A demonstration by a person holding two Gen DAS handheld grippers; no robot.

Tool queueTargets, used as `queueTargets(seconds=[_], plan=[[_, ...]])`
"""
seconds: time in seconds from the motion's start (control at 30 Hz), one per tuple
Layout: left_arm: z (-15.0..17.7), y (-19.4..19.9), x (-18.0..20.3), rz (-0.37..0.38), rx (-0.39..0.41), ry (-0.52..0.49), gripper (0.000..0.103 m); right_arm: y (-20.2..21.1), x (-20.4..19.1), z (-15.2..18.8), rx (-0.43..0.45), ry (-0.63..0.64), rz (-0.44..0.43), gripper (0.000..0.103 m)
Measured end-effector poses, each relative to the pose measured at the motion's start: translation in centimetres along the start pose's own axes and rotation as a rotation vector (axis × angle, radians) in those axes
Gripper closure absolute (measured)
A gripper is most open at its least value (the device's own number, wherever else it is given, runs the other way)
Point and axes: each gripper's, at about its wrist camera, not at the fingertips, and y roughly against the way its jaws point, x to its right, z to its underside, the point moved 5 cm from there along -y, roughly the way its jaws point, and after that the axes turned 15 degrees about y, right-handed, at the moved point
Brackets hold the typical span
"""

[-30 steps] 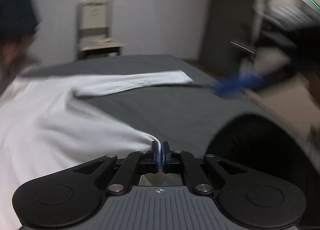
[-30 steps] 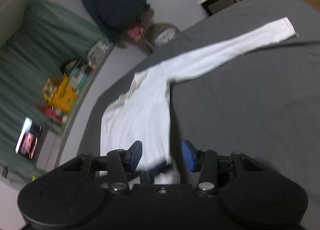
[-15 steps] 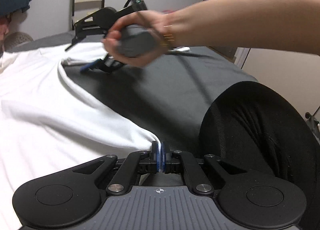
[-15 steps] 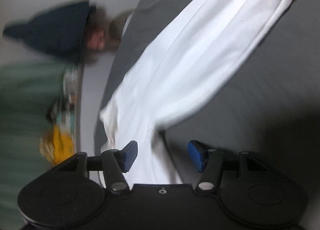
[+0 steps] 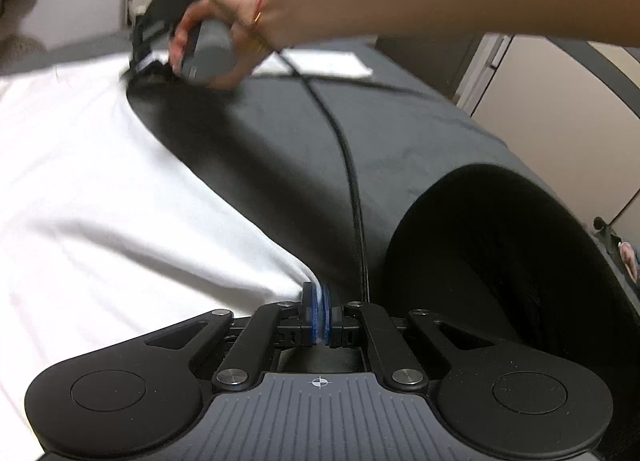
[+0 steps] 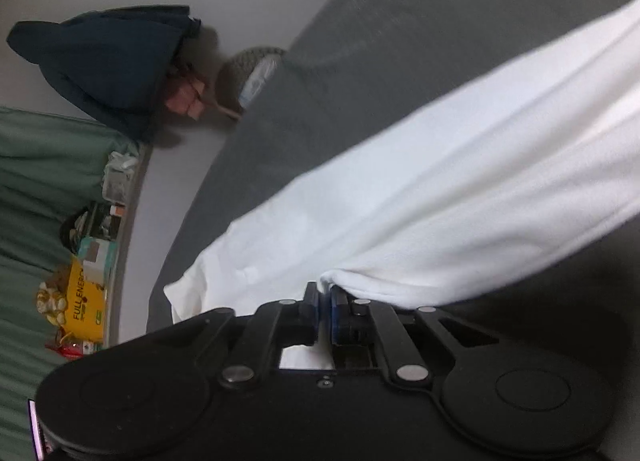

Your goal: Fold clothes

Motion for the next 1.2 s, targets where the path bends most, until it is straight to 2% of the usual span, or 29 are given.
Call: queueTargets(seconds=[0.07, 0.13, 0.2, 0.23, 0.27, 0.3, 0.4, 0.5, 0.6, 0.67, 0.73, 0.87, 0.93, 1.0, 1.1, 1.17, 1.2], plan=[[-0.4, -0.8, -0.9, -0.01, -0.016, 0.059, 0.1, 1.1, 0.3, 0.1, -0.003, -0.027, -0.025, 0.068], [-0.3, -0.8, -1.7, -0.005, -0.012, 0.129, 0.099, 2.7, 0.5, 0.4, 0.002, -0.048, -0.038, 0.054], [-0.2, -0.2, -2.3, -0.001, 0.011, 0.187, 0.073, 4.7, 0.6, 0.9, -0.008, -0.051, -0.056, 0.053], [-0.1, 0.4, -2.4, -0.008, 0.026, 0.206, 0.037, 5.7, 0.7, 1.1, -0.014, -0.048, -0.071, 0.053], [0.1, 1.2, -2.6, -0.018, 0.042, 0.222, 0.011, 6.8, 0.6, 1.5, -0.023, -0.038, -0.086, 0.053], [0.4, 2.2, -3.0, -0.036, 0.065, 0.231, 0.004, 8.0, 0.4, 2.2, -0.033, -0.022, -0.102, 0.053], [1.8, 5.6, -4.8, -0.038, 0.094, 0.288, 0.003, 11.7, -0.8, 4.9, -0.063, 0.026, -0.162, 0.052], [3.0, 10.2, -8.5, -0.078, 0.159, 0.438, 0.003, 14.8, -2.5, 9.2, -0.086, 0.036, -0.252, 0.049], [4.7, 16.1, -13.6, -0.22, 0.293, 0.61, 0.003, 16.5, -4.6, 13.7, -0.104, 0.018, -0.353, 0.048], [5.9, 20.2, -17.1, -0.329, 0.382, 0.704, 0.003, 16.0, -6.9, 16.4, -0.119, 0.01, -0.417, 0.047], [7.1, 24.2, -20.4, -0.419, 0.444, 0.78, 0.003, 15.8, -8.3, 18.7, -0.144, 0.038, -0.444, 0.046], [8.5, 27.6, -25.5, -0.611, 0.411, 0.804, 0.004, 14.9, -10.0, 20.8, -0.145, 0.105, -0.451, 0.045], [9.4, 27.3, -27.8, -0.626, 0.35, 0.829, 0.005, 14.4, -10.4, 21.4, -0.143, 0.125, -0.433, 0.045], [10.0, 26.7, -29.0, -0.606, 0.306, 0.842, 0.007, 14.6, -10.2, 21.6, -0.147, 0.127, -0.429, 0.045], [10.7, 24.5, -30.1, -0.602, 0.231, 0.818, 0.03, 15.1, -9.5, 21.5, -0.129, 0.098, -0.439, 0.042], [11.2, 22.6, -30.1, -0.602, 0.187, 0.808, 0.05, 15.2, -8.7, 21.6, -0.133, 0.053, -0.448, 0.039], [10.9, 21.9, -29.8, -0.605, 0.177, 0.803, 0.051, 15.1, -8.5, 21.6, -0.138, 0.04, -0.448, 0.038]])
